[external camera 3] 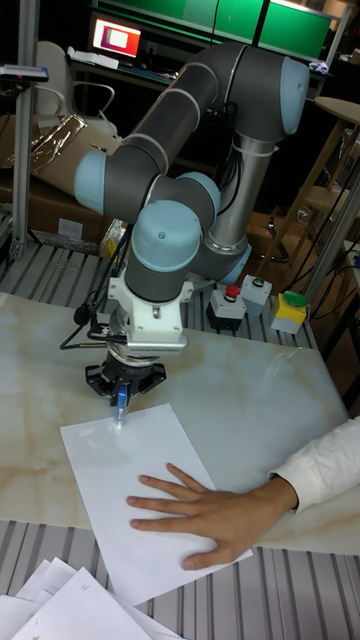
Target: Use the correction tape on paper
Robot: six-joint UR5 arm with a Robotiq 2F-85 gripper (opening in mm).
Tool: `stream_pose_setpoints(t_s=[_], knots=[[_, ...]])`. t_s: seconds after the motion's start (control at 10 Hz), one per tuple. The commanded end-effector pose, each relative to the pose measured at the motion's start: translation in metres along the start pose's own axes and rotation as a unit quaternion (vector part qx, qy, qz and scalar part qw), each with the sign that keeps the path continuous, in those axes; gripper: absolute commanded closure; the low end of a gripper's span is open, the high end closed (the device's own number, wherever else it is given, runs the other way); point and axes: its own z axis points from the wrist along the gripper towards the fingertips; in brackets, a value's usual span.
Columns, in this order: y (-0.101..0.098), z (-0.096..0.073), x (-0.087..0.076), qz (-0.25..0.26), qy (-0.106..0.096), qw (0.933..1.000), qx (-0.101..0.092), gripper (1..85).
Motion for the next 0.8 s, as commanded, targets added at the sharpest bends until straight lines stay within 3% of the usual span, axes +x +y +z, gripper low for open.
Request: stream_pose_setpoints(t_s=[0.0, 0.7], knots=[[0.002, 0.002, 0.003, 0.002, -0.003, 1.0000, -0.006, 84.0], [0.003, -0.007, 0.016, 0.002, 0.001, 1.0000, -0.005, 84.0]])
